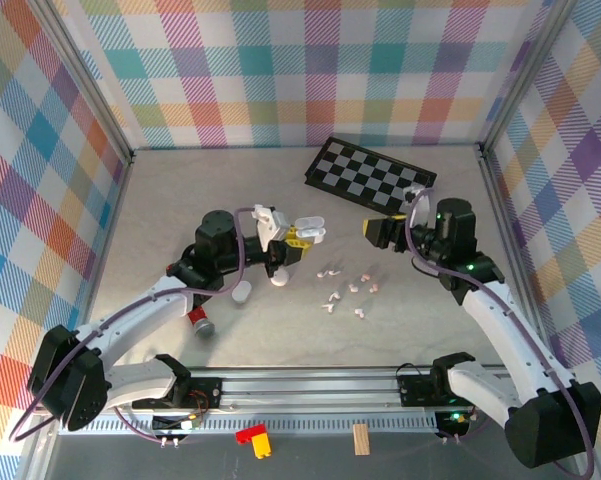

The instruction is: Insert the wireless bluetooth earbuds into the charging case

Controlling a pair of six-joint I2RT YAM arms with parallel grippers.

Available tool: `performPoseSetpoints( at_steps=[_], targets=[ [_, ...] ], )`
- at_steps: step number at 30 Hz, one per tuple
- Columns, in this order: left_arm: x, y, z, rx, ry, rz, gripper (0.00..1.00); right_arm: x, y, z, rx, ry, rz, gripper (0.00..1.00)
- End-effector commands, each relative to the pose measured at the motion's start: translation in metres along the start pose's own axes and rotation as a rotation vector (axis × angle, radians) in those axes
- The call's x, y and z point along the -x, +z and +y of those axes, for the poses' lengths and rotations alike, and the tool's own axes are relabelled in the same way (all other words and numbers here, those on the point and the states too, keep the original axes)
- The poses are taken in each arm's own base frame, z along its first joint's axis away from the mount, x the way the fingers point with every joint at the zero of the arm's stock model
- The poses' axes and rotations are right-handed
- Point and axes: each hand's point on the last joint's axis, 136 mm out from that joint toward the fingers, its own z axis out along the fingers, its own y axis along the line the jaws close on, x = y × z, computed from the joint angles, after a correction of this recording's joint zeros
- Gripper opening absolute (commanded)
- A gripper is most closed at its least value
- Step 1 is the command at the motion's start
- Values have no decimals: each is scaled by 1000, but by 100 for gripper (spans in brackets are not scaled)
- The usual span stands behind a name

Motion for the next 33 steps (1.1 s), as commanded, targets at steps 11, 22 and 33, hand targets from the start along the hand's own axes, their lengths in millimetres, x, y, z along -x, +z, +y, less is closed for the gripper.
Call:
performPoseSetpoints(
  at_steps=[11, 22, 33],
  targets=[
    [18, -27, 8, 140, 59, -177, 7, -154, 51, -21, -178, 383, 291, 49],
    [0, -35, -1, 133, 116, -108, 8, -215, 85, -22, -339, 509, 342, 36],
    [-2, -30, -2, 106, 111, -96, 9, -226, 100, -16, -303, 509, 397, 33]
  ],
)
